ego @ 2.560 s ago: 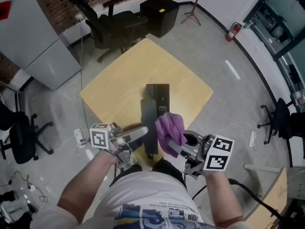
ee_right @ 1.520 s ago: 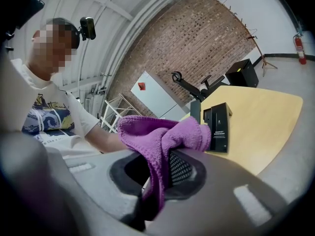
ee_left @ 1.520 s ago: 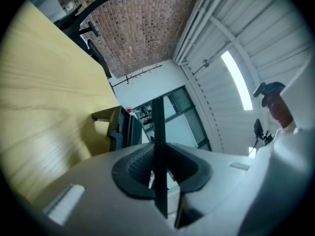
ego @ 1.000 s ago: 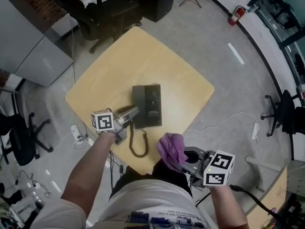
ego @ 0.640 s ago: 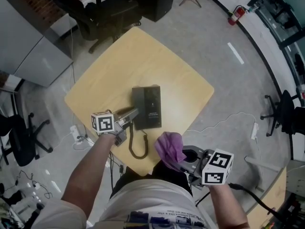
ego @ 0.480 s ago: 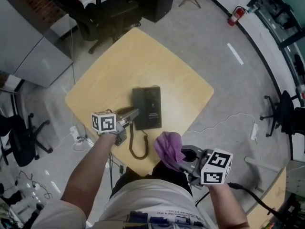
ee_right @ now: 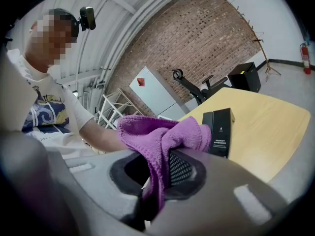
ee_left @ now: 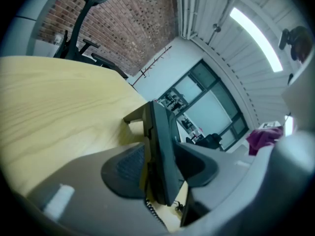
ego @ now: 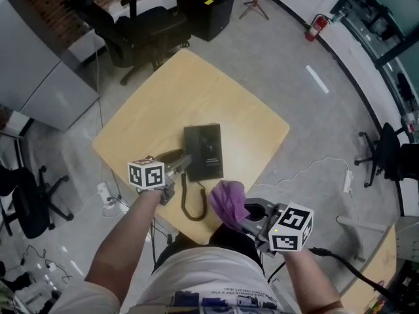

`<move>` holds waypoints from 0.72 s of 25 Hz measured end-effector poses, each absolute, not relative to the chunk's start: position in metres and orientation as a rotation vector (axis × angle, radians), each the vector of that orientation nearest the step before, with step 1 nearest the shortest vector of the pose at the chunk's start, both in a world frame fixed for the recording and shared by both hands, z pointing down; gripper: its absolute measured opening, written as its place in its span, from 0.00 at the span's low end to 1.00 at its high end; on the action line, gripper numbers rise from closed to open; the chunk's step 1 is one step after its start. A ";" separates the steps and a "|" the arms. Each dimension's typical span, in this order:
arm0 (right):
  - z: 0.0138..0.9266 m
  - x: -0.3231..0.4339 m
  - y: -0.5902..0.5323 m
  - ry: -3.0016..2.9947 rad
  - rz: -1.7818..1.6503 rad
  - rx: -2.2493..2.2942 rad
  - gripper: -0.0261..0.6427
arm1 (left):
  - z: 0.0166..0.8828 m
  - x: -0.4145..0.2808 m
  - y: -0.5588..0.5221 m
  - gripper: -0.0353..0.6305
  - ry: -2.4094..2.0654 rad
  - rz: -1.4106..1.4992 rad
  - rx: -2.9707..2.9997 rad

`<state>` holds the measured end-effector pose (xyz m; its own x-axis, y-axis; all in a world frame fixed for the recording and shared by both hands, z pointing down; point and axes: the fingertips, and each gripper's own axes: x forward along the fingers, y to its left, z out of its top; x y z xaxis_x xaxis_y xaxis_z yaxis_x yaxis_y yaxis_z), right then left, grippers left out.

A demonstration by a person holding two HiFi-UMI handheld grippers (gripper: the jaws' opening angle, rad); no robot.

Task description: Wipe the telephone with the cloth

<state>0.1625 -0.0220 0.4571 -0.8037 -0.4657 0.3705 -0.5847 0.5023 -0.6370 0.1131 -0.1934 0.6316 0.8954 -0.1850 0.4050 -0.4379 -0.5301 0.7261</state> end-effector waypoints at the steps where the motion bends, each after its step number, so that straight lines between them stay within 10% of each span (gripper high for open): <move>1: 0.459 0.162 -0.022 -2.582 1.156 0.928 0.11 | 0.628 0.110 -0.192 0.36 -0.444 0.348 2.147; 18: 0.485 0.101 0.013 -2.345 0.723 1.202 0.11 | 0.515 0.009 -0.040 0.17 -0.187 0.272 2.496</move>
<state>0.1010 0.0131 0.4854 -0.5464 -0.6188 0.5643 -0.8292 0.4944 -0.2607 0.0092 -0.0402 0.5153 0.9690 -0.0700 0.2371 -0.1961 -0.8015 0.5649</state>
